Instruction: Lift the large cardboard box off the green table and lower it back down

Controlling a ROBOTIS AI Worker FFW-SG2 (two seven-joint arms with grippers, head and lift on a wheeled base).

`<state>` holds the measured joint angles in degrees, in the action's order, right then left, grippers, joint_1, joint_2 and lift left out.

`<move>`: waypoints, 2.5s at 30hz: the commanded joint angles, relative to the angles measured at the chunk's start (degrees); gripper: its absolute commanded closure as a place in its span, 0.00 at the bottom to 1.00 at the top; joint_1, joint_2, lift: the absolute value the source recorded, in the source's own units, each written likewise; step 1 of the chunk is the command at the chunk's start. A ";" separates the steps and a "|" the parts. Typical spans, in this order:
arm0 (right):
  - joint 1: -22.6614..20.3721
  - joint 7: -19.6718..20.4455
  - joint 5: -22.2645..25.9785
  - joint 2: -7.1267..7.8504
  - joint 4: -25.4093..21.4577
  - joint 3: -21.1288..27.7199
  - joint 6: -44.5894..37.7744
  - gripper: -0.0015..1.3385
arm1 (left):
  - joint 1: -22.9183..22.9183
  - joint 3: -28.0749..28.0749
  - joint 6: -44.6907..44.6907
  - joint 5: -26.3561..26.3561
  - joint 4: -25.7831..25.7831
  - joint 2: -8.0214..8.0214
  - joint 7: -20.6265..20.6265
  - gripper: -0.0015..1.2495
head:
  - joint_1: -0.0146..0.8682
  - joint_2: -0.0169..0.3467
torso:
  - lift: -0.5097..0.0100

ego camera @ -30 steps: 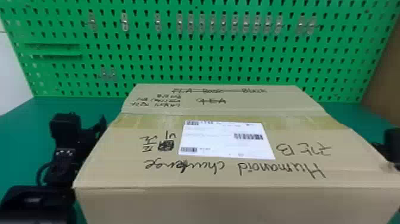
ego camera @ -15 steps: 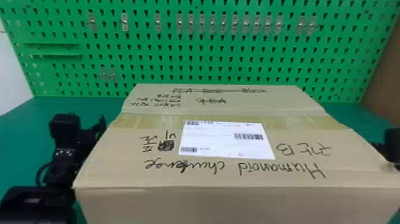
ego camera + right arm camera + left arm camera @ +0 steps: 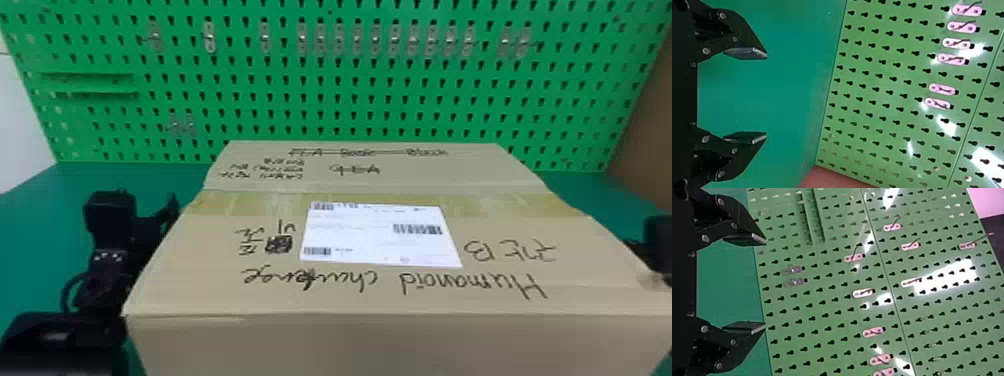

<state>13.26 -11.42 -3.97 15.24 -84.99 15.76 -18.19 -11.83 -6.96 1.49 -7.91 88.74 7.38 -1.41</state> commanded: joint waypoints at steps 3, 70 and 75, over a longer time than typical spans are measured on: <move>-0.08 0.00 -0.07 0.05 0.00 0.07 0.00 0.40 | -0.04 0.01 0.00 0.00 0.02 0.00 0.00 0.39 | 0.59 0.19 | 0.57; 0.62 0.00 -0.16 -0.39 -0.27 -0.11 0.00 0.40 | -0.65 0.28 0.00 -0.09 0.11 -0.09 0.00 0.39 | 0.59 0.19 | 0.57; 0.71 0.00 -0.07 -0.39 -0.27 -0.02 0.00 0.40 | -0.56 0.28 0.00 -0.17 0.11 -0.09 0.00 0.39 | 0.59 0.19 | 0.57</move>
<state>13.89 -11.42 -4.10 14.85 -85.25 15.64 -18.19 -12.47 -6.67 1.49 -8.04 88.85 7.32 -1.43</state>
